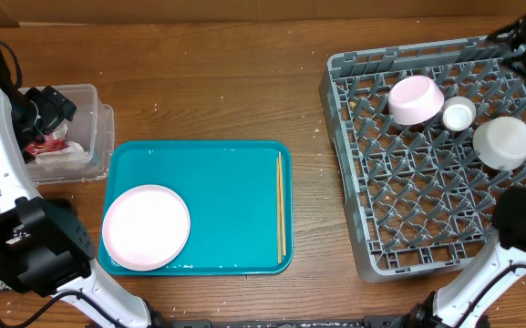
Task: Sort waste into correct bins and load items into the dishwasher
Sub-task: 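Move the right gripper to the tray and grasp one wooden chopstick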
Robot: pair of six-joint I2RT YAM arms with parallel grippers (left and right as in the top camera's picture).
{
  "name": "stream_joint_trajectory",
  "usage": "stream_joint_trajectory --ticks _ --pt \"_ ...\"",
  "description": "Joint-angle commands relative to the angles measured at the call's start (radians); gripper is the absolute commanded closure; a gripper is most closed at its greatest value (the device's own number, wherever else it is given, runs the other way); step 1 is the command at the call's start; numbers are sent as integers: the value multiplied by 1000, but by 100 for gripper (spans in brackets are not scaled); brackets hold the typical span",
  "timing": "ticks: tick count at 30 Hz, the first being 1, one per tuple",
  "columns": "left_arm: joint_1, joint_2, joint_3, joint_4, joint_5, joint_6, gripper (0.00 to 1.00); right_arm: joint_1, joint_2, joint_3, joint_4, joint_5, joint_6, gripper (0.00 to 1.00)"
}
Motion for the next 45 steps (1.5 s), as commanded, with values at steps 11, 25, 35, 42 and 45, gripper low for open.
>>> stream_joint_trajectory --ticks 11,25,35,42,45 --pt "-7 -2 -2 0 -6 0 0 800 -151 -191 -5 478 90 15" --pt "-7 -2 -2 0 -6 0 0 1130 -150 -981 369 448 240 35" --pt "-7 -2 -2 0 -6 0 0 1138 -149 -1241 634 442 152 61" --pt "-7 -2 -2 0 -6 0 0 1138 -143 -1285 723 442 153 65" --pt "-7 -2 -2 0 -6 0 0 1138 -128 -1285 737 444 154 68"
